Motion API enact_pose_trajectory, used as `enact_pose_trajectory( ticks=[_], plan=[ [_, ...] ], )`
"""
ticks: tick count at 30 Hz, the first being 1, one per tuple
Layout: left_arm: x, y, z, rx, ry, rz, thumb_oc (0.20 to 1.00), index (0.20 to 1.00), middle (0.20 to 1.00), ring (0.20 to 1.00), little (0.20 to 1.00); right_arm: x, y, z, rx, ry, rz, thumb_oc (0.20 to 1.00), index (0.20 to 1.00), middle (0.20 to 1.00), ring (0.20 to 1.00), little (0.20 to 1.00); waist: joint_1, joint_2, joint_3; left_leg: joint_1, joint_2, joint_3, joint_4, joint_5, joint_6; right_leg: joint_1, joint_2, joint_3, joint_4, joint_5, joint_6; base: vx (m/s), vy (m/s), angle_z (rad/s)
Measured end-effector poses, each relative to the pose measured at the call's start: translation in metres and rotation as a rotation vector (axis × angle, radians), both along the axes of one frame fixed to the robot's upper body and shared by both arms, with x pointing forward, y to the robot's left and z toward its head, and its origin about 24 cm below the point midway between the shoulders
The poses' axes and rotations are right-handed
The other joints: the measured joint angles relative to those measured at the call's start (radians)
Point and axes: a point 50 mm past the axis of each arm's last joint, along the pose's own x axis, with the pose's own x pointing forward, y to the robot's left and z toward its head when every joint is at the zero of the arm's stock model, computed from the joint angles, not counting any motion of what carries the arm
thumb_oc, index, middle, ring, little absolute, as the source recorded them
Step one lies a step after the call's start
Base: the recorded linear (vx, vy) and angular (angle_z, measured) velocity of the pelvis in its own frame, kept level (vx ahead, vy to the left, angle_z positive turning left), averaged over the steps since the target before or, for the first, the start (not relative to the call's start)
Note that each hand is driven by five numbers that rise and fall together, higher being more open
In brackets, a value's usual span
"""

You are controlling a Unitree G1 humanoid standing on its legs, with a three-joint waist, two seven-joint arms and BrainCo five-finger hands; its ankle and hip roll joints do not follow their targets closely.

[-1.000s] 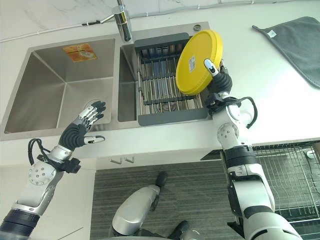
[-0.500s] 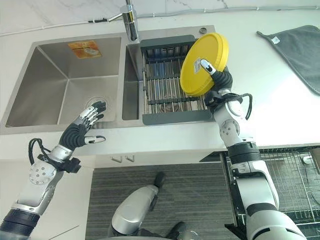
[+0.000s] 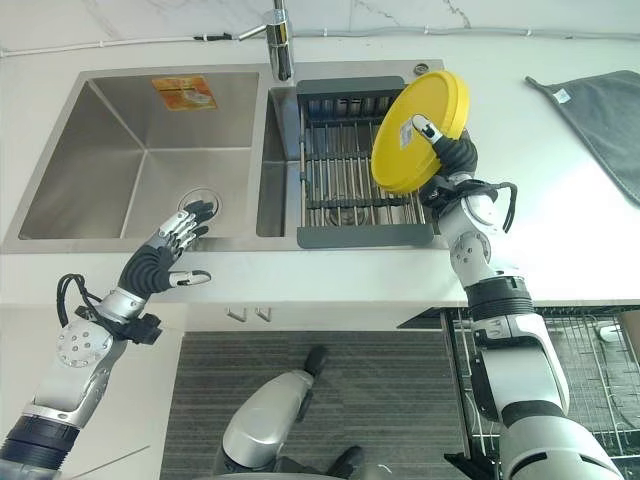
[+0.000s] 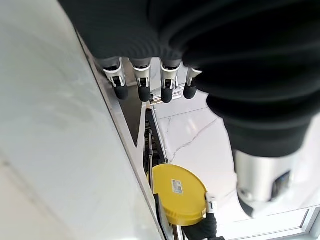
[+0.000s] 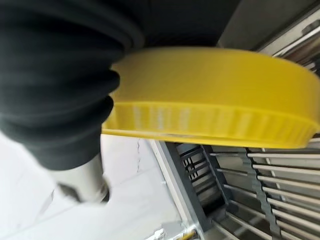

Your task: Place the dishes in the dishwasher.

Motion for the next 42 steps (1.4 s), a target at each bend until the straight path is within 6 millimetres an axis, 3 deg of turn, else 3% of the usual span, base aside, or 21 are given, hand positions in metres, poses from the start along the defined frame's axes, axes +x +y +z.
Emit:
enact_pose_trajectory(
  ticks=[2,8,16,24,29,35,38,42],
  plan=[
    [0.002,-0.002,0.003,0.004,-0.005,-0.011,1.000,1.000,1.000,1.000,1.000,0.004,-0.009,0.002,-0.033,0.030,-0.071,0.200,0.200,0.200,0.200,0.200,0.002,0.000,0.000,0.000,-0.001,-0.002,0.001,0.000,0.000,0.001,-0.001,0.000,0.001,0.000,0.000,0.01,0.045,0.03],
    [0.003,-0.003,0.002,0.007,-0.001,-0.020,1.000,1.000,1.000,1.000,1.000,0.005,-0.011,-0.002,-0.041,0.047,-0.096,0.200,0.200,0.200,0.200,0.200,0.009,0.003,0.000,-0.002,-0.010,-0.005,-0.006,0.000,0.000,-0.003,-0.009,-0.002,0.003,-0.006,-0.005,-0.01,0.008,0.01],
    [0.003,-0.004,0.003,0.001,-0.003,-0.022,1.000,1.000,1.000,1.000,1.000,0.004,-0.007,0.006,-0.077,-0.052,-0.074,0.200,0.200,0.200,0.200,0.200,0.013,0.026,0.001,-0.019,-0.012,-0.011,-0.005,0.002,0.000,-0.018,-0.007,-0.006,0.004,-0.009,-0.001,-0.01,0.001,0.01],
    [0.004,-0.008,0.002,-0.011,0.005,-0.044,1.000,1.000,1.000,1.000,1.000,0.003,0.020,-0.002,0.272,-0.126,0.175,0.200,0.200,0.200,0.200,0.200,0.012,0.033,0.000,-0.016,-0.007,-0.010,-0.004,0.004,0.003,-0.006,-0.001,-0.006,-0.003,-0.010,-0.001,-0.02,-0.028,0.00],
    [0.002,-0.010,-0.004,-0.061,0.032,-0.068,1.000,1.000,1.000,1.000,1.000,-0.016,0.046,0.004,0.412,-0.252,0.390,0.200,0.200,0.200,0.200,0.200,0.011,0.033,0.000,0.000,-0.002,-0.003,-0.005,0.002,0.000,0.008,0.003,-0.004,-0.016,-0.010,-0.002,-0.05,-0.076,-0.03],
    [0.000,-0.014,-0.010,-0.087,0.058,-0.074,1.000,1.000,1.000,1.000,1.000,-0.039,0.079,0.011,0.574,-0.400,0.514,0.200,0.200,0.200,0.200,0.200,-0.016,0.015,-0.016,0.036,0.022,0.022,-0.030,0.008,-0.010,0.017,0.010,0.023,-0.018,-0.009,-0.003,-0.11,-0.102,-0.15],
    [-0.001,-0.015,-0.016,-0.086,0.091,-0.074,1.000,1.000,1.000,1.000,1.000,-0.045,0.082,0.007,0.600,-0.421,0.523,0.200,0.200,0.200,0.200,0.200,-0.041,-0.008,-0.057,0.037,0.036,0.041,-0.037,0.018,-0.010,0.004,0.014,0.031,-0.017,-0.001,-0.012,-0.21,-0.086,-0.18],
    [-0.002,-0.017,-0.020,-0.082,0.105,-0.064,1.000,1.000,1.000,1.000,1.000,-0.061,0.087,0.002,0.608,-0.452,0.563,0.200,0.200,0.200,0.200,0.200,-0.084,-0.014,-0.087,0.052,0.057,0.080,-0.049,0.018,-0.010,-0.003,0.018,0.072,-0.021,0.009,-0.012,-0.12,-0.089,-0.35]
  ],
)
